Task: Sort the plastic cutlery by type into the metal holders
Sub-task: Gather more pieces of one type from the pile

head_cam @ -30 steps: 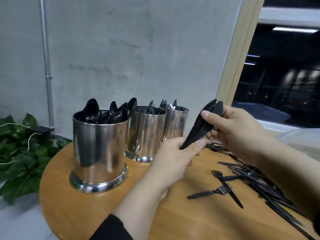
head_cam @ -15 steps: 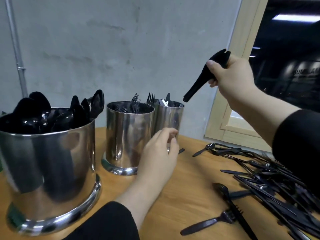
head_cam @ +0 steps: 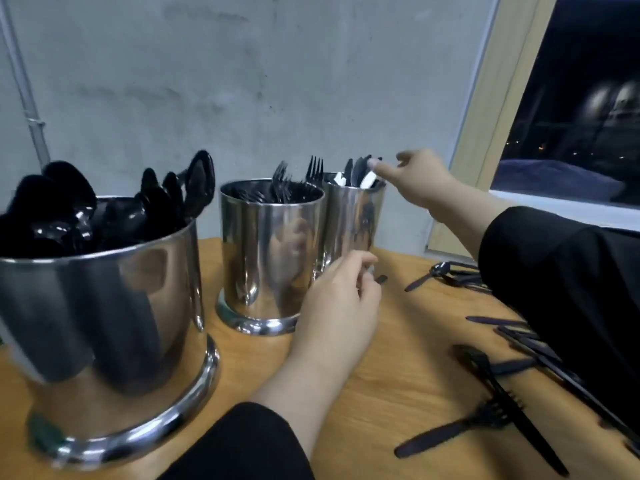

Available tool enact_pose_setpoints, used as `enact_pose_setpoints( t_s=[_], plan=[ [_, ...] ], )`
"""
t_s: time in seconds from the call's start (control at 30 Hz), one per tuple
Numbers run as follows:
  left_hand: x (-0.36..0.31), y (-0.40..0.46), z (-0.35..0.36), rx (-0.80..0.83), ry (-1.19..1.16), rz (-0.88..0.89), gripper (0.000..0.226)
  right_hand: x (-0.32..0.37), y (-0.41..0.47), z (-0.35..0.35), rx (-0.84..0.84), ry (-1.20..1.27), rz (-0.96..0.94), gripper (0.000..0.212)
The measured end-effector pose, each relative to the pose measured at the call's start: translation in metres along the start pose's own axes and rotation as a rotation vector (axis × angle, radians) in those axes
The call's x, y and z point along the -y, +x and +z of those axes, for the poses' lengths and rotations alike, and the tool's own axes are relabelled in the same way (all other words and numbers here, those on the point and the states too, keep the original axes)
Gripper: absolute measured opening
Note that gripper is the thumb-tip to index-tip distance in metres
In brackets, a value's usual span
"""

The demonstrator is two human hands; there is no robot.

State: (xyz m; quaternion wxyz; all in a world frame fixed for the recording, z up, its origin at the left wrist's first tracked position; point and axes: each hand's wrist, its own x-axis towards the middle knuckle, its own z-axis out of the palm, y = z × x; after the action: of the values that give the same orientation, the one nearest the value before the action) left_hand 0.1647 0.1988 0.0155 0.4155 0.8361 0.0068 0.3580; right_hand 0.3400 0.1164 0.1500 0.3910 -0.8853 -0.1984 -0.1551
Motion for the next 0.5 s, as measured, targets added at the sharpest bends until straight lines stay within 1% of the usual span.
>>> enact_pose_setpoints(
  t_s=[0.07, 0.13, 0.17, 0.23, 0.27, 0.3, 0.37, 0.43, 0.5],
  plan=[
    [-0.004, -0.002, 0.001, 0.039, -0.003, -0.024, 0.022, -0.01, -0.024, -0.016, -0.09, -0.038, -0.059, 0.075],
    [-0.009, -0.005, 0.004, 0.105, 0.002, -0.03, 0.02, -0.025, -0.061, -0.038, -0.104, -0.142, -0.139, 0.057],
    [-0.013, -0.008, 0.006, 0.148, 0.008, -0.024, 0.018, -0.033, -0.084, -0.049, -0.06, -0.211, -0.168, 0.049],
    [-0.023, -0.014, 0.011, 0.257, 0.043, 0.001, 0.013, -0.052, -0.133, -0.069, 0.094, -0.338, -0.166, 0.04],
    [-0.028, -0.018, 0.013, 0.329, 0.075, 0.009, 0.012, -0.062, -0.157, -0.076, 0.164, -0.397, -0.152, 0.038],
    [-0.033, -0.021, 0.015, 0.411, 0.114, 0.018, 0.016, -0.071, -0.18, -0.082, 0.216, -0.451, -0.136, 0.037],
    [-0.044, -0.03, 0.02, 0.588, 0.195, 0.038, 0.031, -0.087, -0.222, -0.09, 0.294, -0.515, -0.101, 0.036],
    [-0.053, -0.04, 0.025, 0.736, 0.269, 0.056, 0.041, -0.101, -0.25, -0.092, 0.335, -0.521, -0.074, 0.039],
    [-0.059, -0.047, 0.03, 0.819, 0.392, 0.116, 0.037, -0.114, -0.263, -0.091, 0.327, -0.503, -0.067, 0.043]
  ],
)
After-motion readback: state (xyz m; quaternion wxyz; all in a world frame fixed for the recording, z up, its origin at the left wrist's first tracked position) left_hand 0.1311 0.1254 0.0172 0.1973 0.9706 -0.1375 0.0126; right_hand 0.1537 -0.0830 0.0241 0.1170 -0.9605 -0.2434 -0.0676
